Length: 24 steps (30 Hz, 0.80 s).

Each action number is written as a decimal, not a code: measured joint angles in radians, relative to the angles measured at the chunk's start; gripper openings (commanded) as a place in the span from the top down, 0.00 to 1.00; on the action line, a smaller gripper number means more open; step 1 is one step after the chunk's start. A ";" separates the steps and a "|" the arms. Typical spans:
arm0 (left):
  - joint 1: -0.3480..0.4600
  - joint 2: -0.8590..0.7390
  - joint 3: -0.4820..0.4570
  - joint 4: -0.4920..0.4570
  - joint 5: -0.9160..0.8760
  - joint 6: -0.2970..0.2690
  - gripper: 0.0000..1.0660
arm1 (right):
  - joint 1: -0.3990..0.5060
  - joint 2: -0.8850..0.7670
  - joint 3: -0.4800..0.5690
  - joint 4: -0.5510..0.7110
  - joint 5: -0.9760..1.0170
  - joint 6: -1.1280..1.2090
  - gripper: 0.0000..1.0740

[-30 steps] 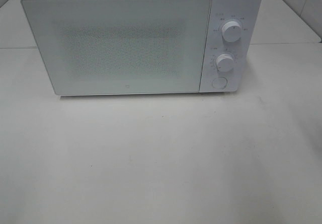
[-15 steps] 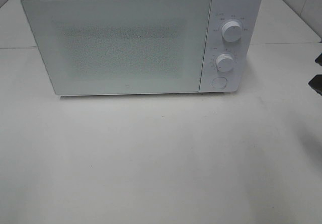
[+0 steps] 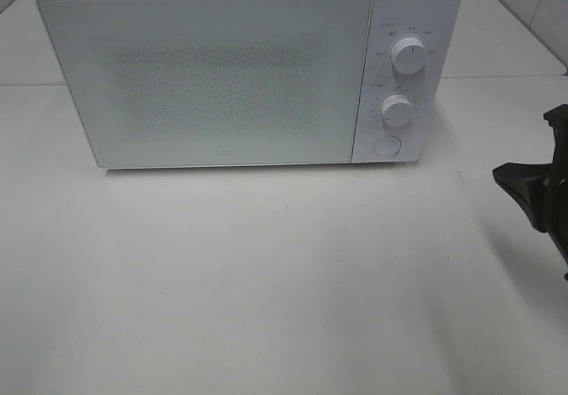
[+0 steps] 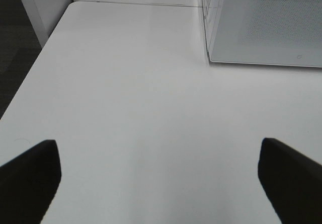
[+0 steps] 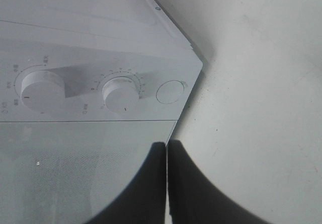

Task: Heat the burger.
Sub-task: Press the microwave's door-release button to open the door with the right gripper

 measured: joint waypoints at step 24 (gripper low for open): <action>0.000 0.000 0.000 0.000 0.000 0.000 0.05 | 0.268 0.247 -0.003 0.350 -0.240 0.176 1.00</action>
